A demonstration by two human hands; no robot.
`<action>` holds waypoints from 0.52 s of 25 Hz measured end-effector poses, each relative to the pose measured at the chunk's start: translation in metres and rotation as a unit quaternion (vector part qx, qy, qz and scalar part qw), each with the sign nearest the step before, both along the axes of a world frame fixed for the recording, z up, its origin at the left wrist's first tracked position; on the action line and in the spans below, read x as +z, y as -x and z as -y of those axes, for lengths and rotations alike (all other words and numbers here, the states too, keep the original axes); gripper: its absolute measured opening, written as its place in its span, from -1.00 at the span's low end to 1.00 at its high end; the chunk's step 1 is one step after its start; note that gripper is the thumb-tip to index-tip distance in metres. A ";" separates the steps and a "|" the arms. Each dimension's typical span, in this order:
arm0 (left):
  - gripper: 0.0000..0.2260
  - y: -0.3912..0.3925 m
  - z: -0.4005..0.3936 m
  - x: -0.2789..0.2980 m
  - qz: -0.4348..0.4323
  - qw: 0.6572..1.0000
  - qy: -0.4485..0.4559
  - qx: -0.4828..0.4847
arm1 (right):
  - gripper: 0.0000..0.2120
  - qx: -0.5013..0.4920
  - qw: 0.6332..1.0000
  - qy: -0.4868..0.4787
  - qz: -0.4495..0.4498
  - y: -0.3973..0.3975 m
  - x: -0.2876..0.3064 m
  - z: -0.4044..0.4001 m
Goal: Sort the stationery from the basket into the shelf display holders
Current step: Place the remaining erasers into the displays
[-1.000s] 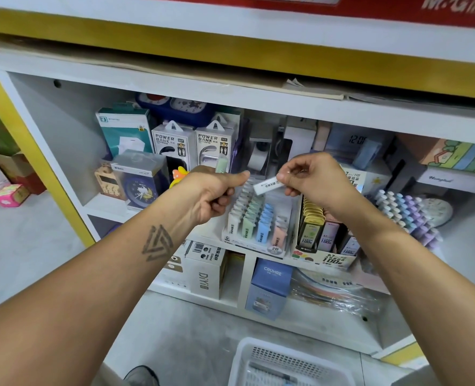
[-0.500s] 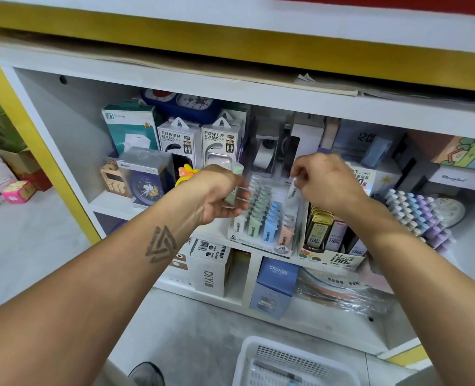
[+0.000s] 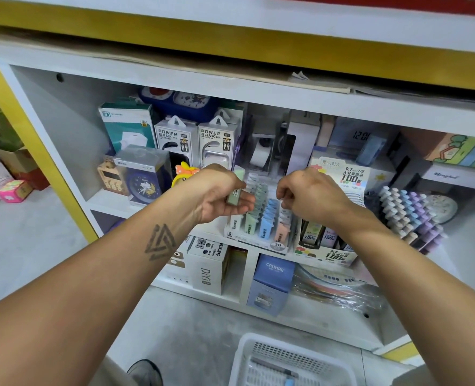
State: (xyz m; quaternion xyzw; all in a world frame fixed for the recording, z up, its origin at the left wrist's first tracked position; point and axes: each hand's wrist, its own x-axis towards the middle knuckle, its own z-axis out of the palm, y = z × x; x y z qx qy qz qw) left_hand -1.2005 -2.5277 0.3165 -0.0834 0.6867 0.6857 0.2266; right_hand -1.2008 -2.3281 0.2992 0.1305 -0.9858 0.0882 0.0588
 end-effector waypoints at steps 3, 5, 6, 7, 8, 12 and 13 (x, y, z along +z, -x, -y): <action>-0.79 0.002 0.002 -0.002 0.009 1.000 -0.024 0.016 | -0.85 -0.004 1.000 -0.009 0.008 0.000 -0.002 -0.002; -0.80 0.001 0.002 -0.001 0.020 0.999 -0.046 0.014 | -0.87 -0.007 0.999 -0.030 0.015 0.000 -0.003 -0.004; -0.81 0.000 0.002 0.000 0.026 0.998 -0.059 0.011 | -0.90 -0.005 0.999 -0.046 0.020 0.000 -0.004 -0.004; -0.81 0.000 0.001 0.000 0.032 0.997 -0.073 0.009 | -0.90 -0.003 0.997 -0.068 0.023 0.000 -0.005 -0.003; -0.80 0.000 0.000 0.000 0.036 0.995 -0.087 0.008 | -0.86 0.000 0.996 -0.091 0.024 0.000 -0.005 -0.003; -0.75 -0.002 -0.002 0.001 0.015 0.994 -0.107 -0.020 | -0.77 -0.022 0.992 0.122 0.021 -0.001 0.004 0.005; -0.75 -0.003 -0.003 0.001 0.005 0.994 -0.102 -0.032 | -0.76 -0.034 0.964 0.260 0.050 -0.002 0.008 0.007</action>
